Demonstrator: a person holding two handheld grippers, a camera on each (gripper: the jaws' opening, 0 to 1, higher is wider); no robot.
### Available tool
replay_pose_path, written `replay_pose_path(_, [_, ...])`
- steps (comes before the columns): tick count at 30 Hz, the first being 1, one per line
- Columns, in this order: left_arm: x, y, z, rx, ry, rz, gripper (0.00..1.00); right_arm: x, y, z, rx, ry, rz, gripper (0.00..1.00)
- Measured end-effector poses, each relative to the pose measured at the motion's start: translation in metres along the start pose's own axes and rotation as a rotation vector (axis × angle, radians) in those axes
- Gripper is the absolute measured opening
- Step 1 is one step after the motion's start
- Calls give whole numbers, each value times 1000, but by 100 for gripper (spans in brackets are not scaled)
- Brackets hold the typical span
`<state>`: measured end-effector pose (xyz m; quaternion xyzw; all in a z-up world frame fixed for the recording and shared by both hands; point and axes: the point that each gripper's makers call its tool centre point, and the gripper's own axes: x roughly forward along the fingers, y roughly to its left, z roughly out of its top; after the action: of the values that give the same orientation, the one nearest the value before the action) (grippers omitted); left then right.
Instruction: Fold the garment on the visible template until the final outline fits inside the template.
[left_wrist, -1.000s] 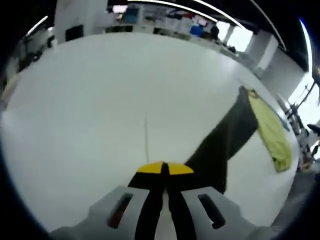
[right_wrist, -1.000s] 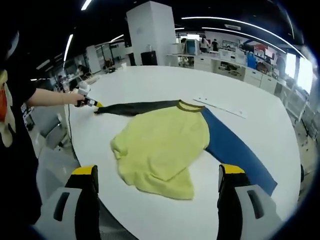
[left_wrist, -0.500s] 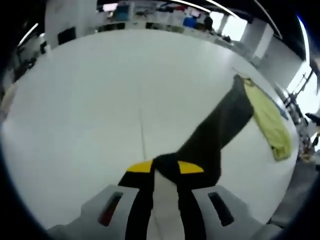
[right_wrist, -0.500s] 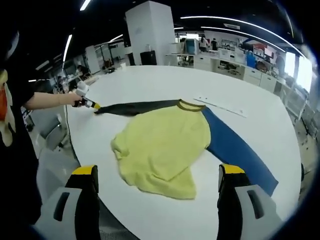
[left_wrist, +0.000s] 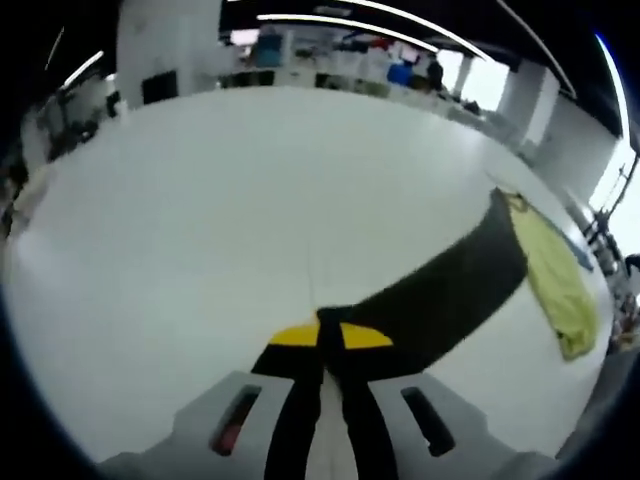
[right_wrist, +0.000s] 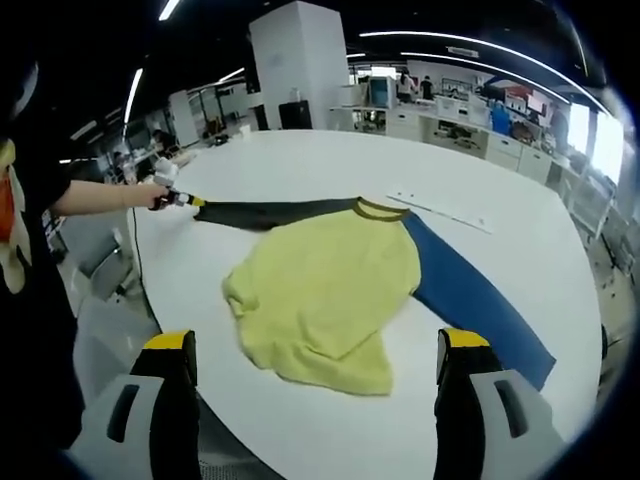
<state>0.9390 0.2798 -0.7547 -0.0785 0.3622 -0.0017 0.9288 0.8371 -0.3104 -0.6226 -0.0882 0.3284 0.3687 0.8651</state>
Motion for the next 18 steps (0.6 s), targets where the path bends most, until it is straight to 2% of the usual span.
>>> replay_pose_path(3, [5, 3, -7, -3, 27, 22, 1, 0, -1, -1, 4, 1, -4, 100])
replay_pose_path(7, [9, 7, -18, -64, 43, 23, 4, 0, 0, -1, 4, 2, -4, 100])
replay_pose_path(15, [8, 12, -22, -30, 53, 29, 2, -2, -3, 2, 3, -9, -12, 100])
replay_pose_path(17, [8, 16, -21, 34, 69, 48, 4, -2, -2, 5, 1, -16, -11, 100])
replay_pose_path(18, [6, 13, -21, 35, 73, 51, 5, -2, -1, 7, -1, -21, -11, 100])
